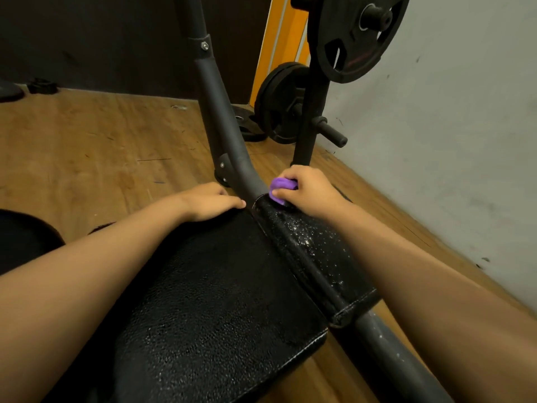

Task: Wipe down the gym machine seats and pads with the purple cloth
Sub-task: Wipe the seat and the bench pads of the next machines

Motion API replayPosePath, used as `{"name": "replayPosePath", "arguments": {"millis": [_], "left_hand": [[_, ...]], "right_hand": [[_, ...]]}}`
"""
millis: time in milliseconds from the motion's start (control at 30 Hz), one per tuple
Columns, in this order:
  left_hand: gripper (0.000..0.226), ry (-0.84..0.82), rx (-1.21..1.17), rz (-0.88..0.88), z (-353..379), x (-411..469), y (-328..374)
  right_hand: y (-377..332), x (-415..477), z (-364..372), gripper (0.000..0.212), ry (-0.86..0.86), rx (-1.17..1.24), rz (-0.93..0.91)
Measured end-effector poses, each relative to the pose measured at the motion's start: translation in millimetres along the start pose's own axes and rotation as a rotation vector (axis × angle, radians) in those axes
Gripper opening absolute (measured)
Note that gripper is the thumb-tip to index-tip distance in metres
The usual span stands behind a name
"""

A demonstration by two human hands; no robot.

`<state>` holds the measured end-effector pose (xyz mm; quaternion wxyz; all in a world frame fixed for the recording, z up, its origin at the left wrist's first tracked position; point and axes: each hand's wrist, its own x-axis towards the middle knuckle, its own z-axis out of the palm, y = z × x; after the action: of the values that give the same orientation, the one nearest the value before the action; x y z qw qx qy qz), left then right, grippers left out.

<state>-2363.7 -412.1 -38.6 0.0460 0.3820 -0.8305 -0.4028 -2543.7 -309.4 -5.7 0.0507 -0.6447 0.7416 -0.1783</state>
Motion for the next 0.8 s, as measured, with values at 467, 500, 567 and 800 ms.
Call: {"name": "replayPosePath", "arguments": {"millis": [467,500,567,800], "left_hand": [[0.024,0.078,-0.128,-0.005,3,8,-7],[0.024,0.078,-0.129,0.0,3,7,-7],[0.033,0.067,-0.139,0.013,2,6,-8],[0.045,-0.02,-0.06,0.043,-1,1,-9]], "right_hand": [[-36,36,17,0.023,-0.075,0.01,0.179],[-38,35,19,0.022,-0.06,0.0,0.197],[-42,30,24,0.018,-0.079,-0.048,0.221],[-37,-39,16,0.022,-0.066,-0.102,0.201]]}}
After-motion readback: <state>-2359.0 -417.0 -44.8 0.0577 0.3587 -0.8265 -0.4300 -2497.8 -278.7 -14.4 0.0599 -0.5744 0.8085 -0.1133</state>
